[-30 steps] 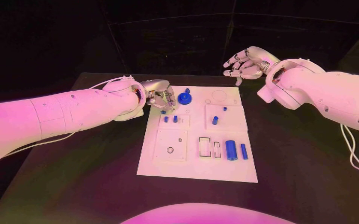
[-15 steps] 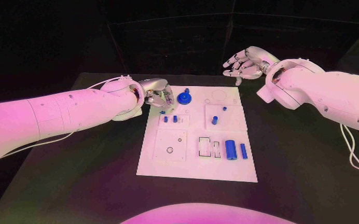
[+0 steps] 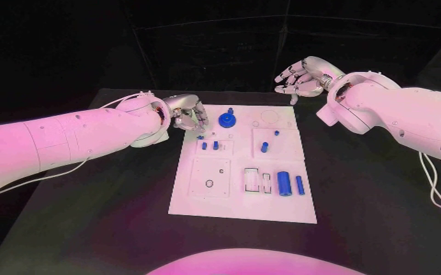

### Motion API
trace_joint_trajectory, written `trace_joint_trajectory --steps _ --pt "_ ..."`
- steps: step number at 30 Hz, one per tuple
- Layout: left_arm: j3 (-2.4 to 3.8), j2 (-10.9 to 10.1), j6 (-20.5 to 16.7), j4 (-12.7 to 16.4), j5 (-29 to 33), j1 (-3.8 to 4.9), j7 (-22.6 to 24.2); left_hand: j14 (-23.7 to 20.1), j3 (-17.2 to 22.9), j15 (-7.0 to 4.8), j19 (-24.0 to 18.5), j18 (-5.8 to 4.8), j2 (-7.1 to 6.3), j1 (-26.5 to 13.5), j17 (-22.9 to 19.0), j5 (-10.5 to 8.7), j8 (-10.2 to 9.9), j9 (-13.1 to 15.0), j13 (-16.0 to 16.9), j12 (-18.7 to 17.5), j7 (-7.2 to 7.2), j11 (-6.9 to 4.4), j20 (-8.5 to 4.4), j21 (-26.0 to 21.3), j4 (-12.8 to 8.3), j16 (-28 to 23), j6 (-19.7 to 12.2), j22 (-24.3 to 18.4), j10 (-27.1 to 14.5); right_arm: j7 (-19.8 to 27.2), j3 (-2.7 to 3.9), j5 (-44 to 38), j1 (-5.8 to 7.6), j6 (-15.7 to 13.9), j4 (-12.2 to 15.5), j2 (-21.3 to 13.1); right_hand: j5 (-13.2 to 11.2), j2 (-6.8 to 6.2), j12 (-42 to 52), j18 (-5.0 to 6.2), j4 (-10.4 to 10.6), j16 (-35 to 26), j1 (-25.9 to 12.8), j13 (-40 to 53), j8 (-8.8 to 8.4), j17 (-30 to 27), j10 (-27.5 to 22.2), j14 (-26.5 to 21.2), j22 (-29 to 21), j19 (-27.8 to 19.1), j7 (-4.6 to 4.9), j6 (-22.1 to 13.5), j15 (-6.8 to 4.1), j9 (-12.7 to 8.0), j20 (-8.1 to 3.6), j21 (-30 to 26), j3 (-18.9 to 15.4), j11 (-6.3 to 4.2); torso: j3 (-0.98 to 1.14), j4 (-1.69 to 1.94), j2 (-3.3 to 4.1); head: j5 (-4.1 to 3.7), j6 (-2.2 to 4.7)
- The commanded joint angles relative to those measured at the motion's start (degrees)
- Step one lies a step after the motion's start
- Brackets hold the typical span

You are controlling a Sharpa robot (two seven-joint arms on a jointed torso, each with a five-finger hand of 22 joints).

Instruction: Assemble the parts on the task board

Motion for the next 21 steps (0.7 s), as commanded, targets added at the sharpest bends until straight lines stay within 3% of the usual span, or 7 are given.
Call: trace_joint_trajectory --steps 1,9,21 --pt "0.00 -0.19 0.75 -0.08 1.51 0.08 0.76 -0.26 -0.50 0.56 -0.82 -0.07 -0.93 -0.01 -1.08 -0.19 -0.40 -0.16 0.01 -0.41 0.04 0.14 0.02 -1.39 0.03 -0.82 -0.71 -1.34 -0.68 0.33 0.04 0.11 0.12 0.18 0.03 -0.04 0.23 0.24 0.39 0.18 -0.09 0.22 0.46 -0.07 0.18 -0.09 -0.39 -0.31 -0.06 0.52 -0.14 -0.35 -0.13 -0.07 0.03 -0.20 -0.38 -0.07 0.02 0.06 0.00 0.07 -0.02" --pt "-0.07 -0.01 2.40 -1.10 -1.36 -0.07 -0.39 -1.23 -2.16 0.73 -2.02 0.42 -2.09 -0.23 -2.73 -0.19 -0.90 -0.49 0.22 -0.69 0.00 0.24 0.35 -3.75 0.22 -2.00 -1.35 -3.45 -1.85 0.32 0.04 0.11 0.12 0.19 0.06 -0.12 0.23 0.24 0.39 0.18 -0.09 0.22 0.46 -0.07 0.18 -0.09 -0.39 -0.31 -0.06 0.52 -0.14 -0.35 -0.13 -0.07 0.03 -0.20 -0.38 -0.07 -0.07 -0.05 0.01 0.21 -0.09" --pt "-0.11 1.44 3.78 -2.65 -3.68 -0.34 -1.02 -1.33 -3.20 0.53 -2.04 0.52 -1.75 0.31 -2.83 -0.17 -0.34 -0.37 0.64 0.16 -0.51 -0.10 0.36 -3.90 0.40 -1.91 -0.27 -3.44 -1.06 0.33 0.04 0.11 0.12 0.16 0.09 -0.12 0.23 0.24 0.39 0.18 -0.09 0.22 0.46 -0.07 0.18 -0.09 -0.39 -0.31 -0.06 0.52 -0.14 -0.35 -0.13 -0.07 0.03 -0.20 -0.38 -0.07 -0.05 -0.08 0.08 0.23 -0.27"
